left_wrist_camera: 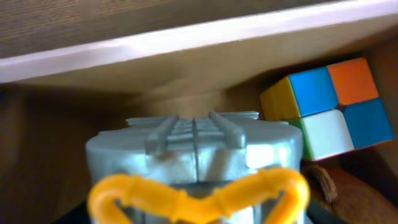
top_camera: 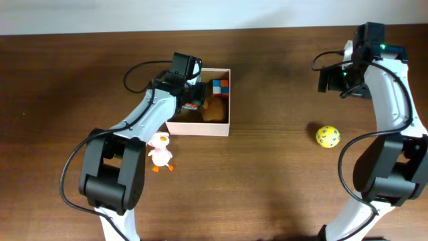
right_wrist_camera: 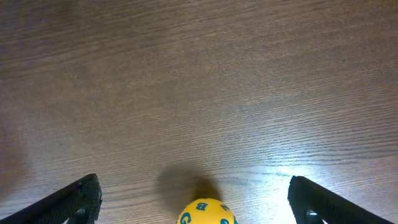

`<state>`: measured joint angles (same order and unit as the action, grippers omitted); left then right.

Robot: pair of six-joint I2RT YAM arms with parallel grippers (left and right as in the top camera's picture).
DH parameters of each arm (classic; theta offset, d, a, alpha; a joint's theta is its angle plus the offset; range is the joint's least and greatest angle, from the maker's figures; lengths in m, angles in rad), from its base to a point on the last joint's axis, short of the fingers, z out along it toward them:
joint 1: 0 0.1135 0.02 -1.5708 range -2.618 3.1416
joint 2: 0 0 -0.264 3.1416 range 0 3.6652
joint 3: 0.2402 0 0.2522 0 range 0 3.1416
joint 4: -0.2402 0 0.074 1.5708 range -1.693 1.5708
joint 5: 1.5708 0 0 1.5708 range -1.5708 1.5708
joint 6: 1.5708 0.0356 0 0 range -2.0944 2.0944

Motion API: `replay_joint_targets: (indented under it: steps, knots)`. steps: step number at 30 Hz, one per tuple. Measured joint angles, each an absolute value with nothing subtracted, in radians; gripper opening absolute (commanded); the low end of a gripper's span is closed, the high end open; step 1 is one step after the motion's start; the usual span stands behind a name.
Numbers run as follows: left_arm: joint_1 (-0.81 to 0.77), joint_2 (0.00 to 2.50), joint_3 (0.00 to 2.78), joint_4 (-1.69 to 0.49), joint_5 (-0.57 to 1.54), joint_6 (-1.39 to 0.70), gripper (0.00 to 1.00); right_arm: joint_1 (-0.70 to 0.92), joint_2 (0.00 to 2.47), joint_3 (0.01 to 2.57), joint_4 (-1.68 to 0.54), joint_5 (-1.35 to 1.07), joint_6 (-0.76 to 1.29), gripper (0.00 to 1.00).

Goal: Pack container
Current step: 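Lift the fire truck and carry it right over the box, then lower the fire truck into the box's left side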

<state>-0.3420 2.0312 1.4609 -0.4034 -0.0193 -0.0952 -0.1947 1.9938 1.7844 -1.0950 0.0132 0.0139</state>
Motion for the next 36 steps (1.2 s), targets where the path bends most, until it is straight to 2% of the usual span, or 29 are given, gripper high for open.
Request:
replay_joint_targets:
  steps: [6, 9, 22, 36]
  knots:
    - [-0.342, 2.031, 1.461, -0.373, -0.02, -0.137, 0.57, -0.195, 1.994, 1.784, -1.095, 0.013, 0.014, 0.99]
    - [-0.342, 2.031, 1.461, -0.37, -0.02, -0.147, 0.68, -0.195, 1.994, 1.784, -1.095, 0.013, 0.014, 0.99]
    - [-0.342, 2.032, 1.53, -0.389, -0.02, -0.155, 0.68, -0.195, 1.994, 1.784, -1.095, 0.013, 0.014, 0.99]
    - [-0.342, 2.032, 1.538, -0.499, -0.117, -0.159, 0.7, -0.195, 1.994, 1.784, -1.095, 0.013, 0.014, 0.99]
